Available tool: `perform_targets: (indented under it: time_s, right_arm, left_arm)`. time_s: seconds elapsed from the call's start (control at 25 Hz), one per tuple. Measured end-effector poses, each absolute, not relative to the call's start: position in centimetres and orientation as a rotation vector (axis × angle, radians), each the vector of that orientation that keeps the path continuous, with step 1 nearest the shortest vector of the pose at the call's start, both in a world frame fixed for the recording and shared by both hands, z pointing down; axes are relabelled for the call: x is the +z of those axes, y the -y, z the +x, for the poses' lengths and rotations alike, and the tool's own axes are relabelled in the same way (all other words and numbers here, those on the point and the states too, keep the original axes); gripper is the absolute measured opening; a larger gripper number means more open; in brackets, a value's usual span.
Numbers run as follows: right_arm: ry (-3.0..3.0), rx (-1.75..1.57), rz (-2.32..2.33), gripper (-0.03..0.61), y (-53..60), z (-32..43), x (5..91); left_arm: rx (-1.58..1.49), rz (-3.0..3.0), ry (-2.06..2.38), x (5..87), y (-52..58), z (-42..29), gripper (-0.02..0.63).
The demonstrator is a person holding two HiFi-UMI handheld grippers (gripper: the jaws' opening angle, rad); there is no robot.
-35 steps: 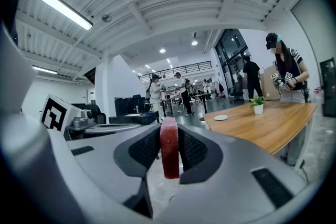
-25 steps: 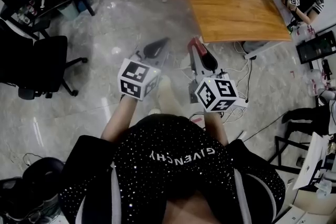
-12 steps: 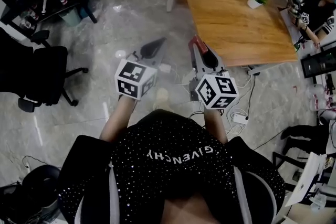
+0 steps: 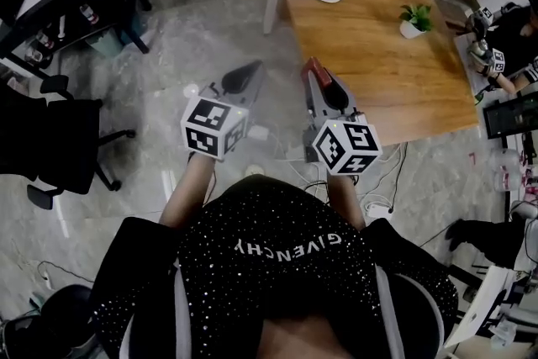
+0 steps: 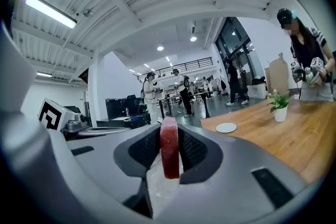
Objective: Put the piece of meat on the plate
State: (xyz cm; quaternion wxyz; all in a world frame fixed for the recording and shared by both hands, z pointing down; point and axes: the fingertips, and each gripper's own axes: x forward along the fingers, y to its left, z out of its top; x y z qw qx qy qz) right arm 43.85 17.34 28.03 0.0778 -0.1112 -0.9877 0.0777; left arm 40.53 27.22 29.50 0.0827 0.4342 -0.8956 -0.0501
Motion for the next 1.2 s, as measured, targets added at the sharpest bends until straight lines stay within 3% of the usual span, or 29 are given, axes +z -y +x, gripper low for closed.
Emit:
perform_targets:
  time_s: [0.4,1.2]
  right_arm:
    - [2.947,0.252,-0.371,0.098,-13.2,36.7,29.3]
    - [2.928,0.31,-0.28,0.098,-10.3,37.0,32.0]
  left_arm:
    - [-0.157,1.253,2.683,30.9,-23.0,33.6,0.008]
    - [-0.126,1.278,2.65,32.3,-21.1,32.1,0.008]
